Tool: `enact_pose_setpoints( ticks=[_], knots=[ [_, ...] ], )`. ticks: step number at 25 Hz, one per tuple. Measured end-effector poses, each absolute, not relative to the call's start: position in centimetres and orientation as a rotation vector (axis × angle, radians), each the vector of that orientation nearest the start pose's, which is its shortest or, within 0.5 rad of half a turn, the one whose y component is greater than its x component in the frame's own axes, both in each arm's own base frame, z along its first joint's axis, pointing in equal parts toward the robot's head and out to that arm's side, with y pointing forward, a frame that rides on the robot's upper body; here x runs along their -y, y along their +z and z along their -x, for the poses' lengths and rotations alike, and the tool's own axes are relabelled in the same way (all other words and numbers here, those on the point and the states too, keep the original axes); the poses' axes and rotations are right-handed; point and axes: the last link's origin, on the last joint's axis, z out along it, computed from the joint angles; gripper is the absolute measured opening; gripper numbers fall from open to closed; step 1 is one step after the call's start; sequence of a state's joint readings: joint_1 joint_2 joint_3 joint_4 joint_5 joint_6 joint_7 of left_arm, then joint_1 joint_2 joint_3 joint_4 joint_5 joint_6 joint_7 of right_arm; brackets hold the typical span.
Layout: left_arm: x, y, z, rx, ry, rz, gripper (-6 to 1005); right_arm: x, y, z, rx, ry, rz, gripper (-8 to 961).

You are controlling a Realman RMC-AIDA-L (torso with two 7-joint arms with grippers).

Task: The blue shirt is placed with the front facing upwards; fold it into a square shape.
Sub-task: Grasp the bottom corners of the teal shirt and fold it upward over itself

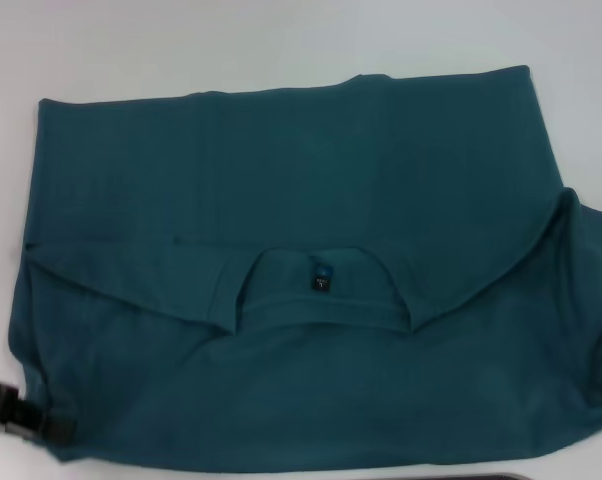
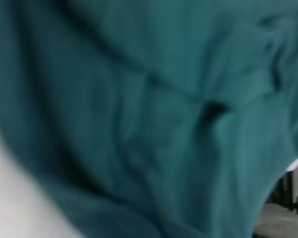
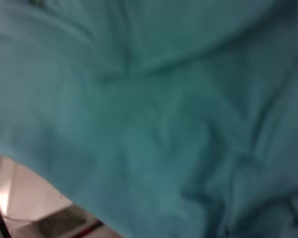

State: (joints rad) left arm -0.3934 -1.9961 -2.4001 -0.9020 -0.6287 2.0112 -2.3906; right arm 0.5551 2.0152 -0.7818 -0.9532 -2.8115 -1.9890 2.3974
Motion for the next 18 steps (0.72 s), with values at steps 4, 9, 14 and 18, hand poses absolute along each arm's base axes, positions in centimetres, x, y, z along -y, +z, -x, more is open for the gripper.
enact_pose_setpoints(
  ticks=[4,9,14,18],
  knots=[
    [-25.1,6.1,31.0,2.107,0.037,2.532,20,-29.2,6.5,-29.1,-1.828,-0.427,2.548,87],
    [-28.2,7.1,29.2,2.047,-0.021,2.573,20,-31.9,8.7,-28.1,-1.752,-0.23,2.518,89],
    [-31.3,7.7,27.4,2.001,-0.034,2.568,19,-32.9,10.4,-28.7,-1.743,-0.176,2.43,90],
    [-33.6,8.1,26.7,1.985,-0.035,2.5,19,-34.2,11.2,-29.0,-1.718,-0.143,2.344,91]
  ],
)
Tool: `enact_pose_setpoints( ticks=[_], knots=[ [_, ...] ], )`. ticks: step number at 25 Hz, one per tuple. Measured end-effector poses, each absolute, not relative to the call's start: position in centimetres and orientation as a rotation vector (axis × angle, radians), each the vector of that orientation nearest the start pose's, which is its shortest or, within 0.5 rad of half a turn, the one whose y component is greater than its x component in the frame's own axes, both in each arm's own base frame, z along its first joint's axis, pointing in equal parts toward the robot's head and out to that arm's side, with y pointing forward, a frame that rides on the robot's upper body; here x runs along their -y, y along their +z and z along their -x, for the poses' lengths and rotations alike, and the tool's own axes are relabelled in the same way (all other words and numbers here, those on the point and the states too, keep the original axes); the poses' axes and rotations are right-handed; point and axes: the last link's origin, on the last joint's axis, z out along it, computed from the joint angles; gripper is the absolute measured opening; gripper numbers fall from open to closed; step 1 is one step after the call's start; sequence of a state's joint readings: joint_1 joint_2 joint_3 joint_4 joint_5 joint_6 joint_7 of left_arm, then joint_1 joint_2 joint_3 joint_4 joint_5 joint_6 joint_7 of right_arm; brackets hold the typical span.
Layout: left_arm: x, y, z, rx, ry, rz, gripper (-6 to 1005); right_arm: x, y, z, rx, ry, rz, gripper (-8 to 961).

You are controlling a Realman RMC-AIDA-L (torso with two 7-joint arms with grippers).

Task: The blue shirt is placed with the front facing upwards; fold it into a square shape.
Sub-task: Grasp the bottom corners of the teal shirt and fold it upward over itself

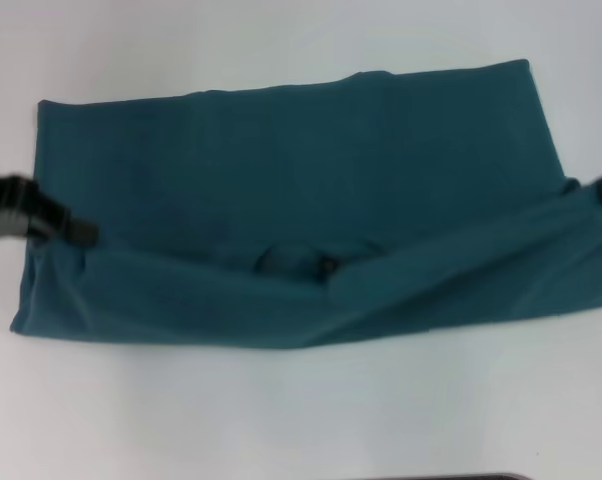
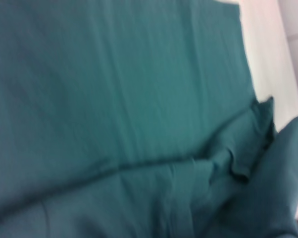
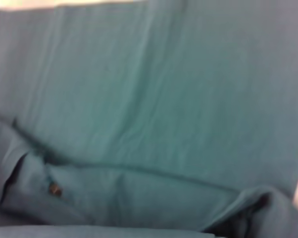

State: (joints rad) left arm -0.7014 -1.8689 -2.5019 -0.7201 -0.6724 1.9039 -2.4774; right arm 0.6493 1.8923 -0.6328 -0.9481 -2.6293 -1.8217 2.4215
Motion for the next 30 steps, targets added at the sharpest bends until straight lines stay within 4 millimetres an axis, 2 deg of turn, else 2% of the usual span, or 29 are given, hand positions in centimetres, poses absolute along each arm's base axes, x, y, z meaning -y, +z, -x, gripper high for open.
enact_pose_setpoints(
  ticks=[10,20,25,30],
  knots=[
    [-36.7,8.7,26.4,1.973,-0.009,2.304,20,-37.0,11.5,-28.1,-1.666,-0.047,2.233,94],
    [-39.0,9.4,25.7,1.908,-0.017,2.212,19,-39.5,12.0,-26.6,-1.62,0.06,2.161,96],
    [-40.1,9.1,25.5,1.871,-0.028,2.181,21,-40.6,11.9,-26.6,-1.602,0.107,2.093,98],
    [-41.0,8.0,25.4,1.846,0.004,2.15,24,-41.2,11.0,-26.7,-1.583,0.13,2.063,99]
  ],
)
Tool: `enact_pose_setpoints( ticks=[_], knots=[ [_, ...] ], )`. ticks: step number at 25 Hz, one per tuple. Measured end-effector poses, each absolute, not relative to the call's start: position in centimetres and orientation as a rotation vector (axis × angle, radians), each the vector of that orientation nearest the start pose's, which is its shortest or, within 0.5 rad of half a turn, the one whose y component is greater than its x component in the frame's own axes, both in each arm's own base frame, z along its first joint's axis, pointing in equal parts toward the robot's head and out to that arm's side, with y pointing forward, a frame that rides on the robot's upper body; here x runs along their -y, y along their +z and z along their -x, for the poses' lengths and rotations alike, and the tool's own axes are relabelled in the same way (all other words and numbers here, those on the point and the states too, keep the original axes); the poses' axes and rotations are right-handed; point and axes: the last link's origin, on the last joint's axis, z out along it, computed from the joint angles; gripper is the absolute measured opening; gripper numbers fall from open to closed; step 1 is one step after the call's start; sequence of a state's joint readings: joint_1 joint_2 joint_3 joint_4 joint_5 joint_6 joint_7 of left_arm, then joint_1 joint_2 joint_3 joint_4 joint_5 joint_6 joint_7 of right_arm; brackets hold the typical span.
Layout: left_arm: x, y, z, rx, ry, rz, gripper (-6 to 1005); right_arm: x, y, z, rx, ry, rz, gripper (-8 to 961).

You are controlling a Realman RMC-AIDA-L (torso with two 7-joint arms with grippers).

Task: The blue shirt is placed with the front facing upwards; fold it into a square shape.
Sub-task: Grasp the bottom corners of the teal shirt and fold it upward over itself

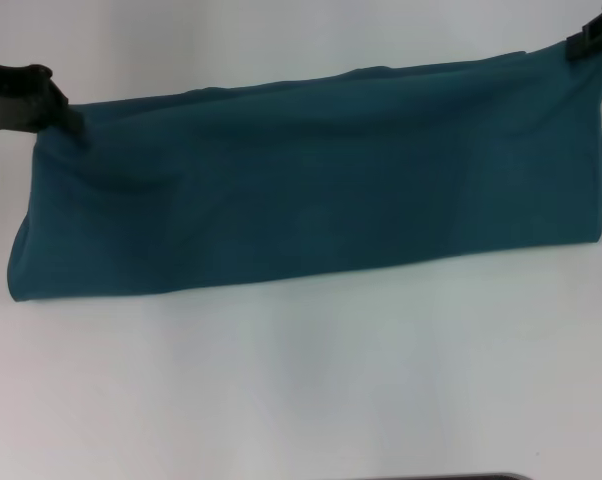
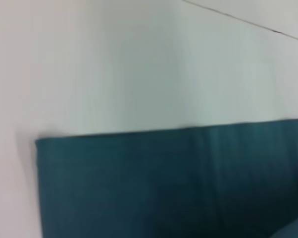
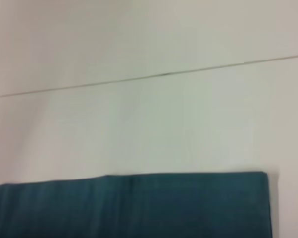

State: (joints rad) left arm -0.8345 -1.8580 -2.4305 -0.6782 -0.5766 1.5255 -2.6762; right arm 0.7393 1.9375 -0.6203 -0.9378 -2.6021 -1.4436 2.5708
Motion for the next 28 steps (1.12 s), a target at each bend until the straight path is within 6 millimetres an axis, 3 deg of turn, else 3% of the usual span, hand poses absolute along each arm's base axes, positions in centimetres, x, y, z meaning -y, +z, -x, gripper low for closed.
enact_pose_setpoints(
  ticks=[19,28],
  knots=[
    [-43.1,6.3,25.8,1.753,-0.079,2.036,34,-43.0,8.7,-28.2,-1.546,0.162,1.949,104],
    [-43.3,5.5,26.2,1.74,-0.026,2.002,39,-44.5,6.6,-26.9,-1.479,0.141,1.975,107]
  ],
)
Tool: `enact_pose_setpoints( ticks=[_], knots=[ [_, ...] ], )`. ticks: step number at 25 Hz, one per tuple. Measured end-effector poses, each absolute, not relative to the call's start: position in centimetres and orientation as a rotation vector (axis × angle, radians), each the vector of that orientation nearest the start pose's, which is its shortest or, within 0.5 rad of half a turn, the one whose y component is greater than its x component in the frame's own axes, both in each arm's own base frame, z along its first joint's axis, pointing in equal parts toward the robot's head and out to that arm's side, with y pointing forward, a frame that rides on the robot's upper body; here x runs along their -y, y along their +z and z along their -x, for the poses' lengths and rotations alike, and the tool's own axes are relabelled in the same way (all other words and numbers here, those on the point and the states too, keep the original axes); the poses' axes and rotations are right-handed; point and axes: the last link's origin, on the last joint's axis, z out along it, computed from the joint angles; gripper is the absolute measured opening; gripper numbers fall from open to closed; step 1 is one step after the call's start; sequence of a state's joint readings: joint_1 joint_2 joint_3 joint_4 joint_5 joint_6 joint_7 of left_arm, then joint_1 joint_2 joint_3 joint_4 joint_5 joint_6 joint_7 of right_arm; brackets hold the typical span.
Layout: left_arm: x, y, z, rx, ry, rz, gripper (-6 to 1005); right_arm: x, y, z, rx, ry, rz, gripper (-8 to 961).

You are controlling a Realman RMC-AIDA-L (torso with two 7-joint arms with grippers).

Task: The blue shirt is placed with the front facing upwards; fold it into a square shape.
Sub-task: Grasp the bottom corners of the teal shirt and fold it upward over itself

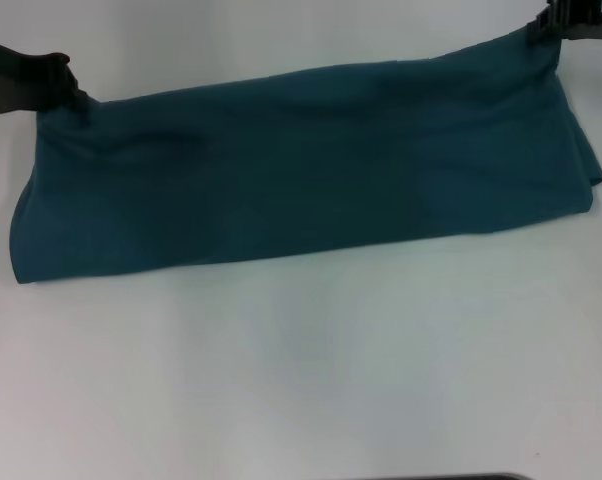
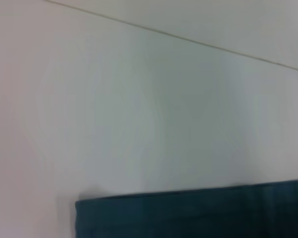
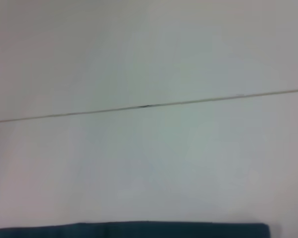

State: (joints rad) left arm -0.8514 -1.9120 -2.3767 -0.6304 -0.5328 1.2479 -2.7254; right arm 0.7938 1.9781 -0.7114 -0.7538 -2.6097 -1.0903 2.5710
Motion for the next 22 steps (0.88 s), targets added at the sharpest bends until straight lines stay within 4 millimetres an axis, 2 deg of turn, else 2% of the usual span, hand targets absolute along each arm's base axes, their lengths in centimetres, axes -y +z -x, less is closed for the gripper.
enact_pose_setpoints(
  ticks=[9,15,19,22],
  knots=[
    [-43.5,5.5,26.8,1.736,-0.052,1.962,45,-44.6,6.4,-26.9,-1.48,0.14,1.97,109],
    [-43.5,5.9,27.6,1.773,-0.085,1.883,48,-44.6,7.8,-27.8,-1.483,0.148,1.93,111],
    [-43.2,5.9,28.0,1.791,-0.088,1.862,250,-44.8,8.8,-28.2,-1.47,0.149,1.906,112],
    [-43.2,6.0,28.1,1.796,-0.094,1.852,322,-45.2,9.5,-28.1,-1.446,0.148,1.897,216]
  ],
)
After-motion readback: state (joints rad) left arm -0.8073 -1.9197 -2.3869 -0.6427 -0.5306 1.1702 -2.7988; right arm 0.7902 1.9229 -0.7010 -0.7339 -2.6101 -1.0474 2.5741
